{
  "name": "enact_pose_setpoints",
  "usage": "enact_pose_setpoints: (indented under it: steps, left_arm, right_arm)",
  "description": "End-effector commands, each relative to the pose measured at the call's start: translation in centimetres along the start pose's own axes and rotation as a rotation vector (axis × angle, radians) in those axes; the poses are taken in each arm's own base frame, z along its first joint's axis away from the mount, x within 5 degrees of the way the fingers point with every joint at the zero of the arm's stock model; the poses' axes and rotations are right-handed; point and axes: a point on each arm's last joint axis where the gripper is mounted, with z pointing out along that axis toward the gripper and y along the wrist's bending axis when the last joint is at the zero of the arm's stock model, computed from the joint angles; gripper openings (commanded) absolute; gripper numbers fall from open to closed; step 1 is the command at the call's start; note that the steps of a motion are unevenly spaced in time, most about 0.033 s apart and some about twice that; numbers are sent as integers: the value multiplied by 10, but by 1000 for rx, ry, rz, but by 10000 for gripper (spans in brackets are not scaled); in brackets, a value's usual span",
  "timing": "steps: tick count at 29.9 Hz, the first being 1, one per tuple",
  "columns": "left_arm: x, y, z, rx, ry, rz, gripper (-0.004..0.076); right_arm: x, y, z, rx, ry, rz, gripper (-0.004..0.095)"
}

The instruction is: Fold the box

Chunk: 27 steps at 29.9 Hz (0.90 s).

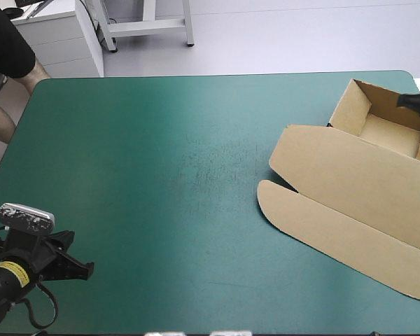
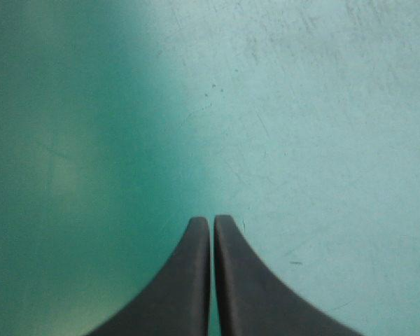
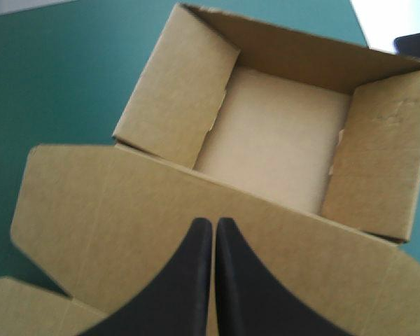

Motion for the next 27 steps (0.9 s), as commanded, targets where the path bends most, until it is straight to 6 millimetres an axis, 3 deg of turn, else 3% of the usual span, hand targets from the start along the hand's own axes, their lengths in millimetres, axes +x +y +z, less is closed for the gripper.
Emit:
enact_pose_setpoints:
  steps: [1, 6, 10, 19, 27]
  left_arm:
    - [-13, 0, -9, 12, -138, -8, 0]
    - [-14, 1, -17, 28, -210, -14, 0]
    - [-8, 2, -21, 36, -254, -17, 0]
    - [22, 5, -19, 53, -328, -23, 0]
    - [42, 7, -19, 67, -419, -12, 0]
  right_arm:
    - [20, 27, -22, -61, -66, -72, -1]
    - [66, 61, -27, -174, -71, -226, -1]
    - [104, 72, -34, -222, -153, -308, -1]
    - [170, 62, -46, -213, -300, -314, -2]
    - [222, 53, -31, -199, -347, -292, -1]
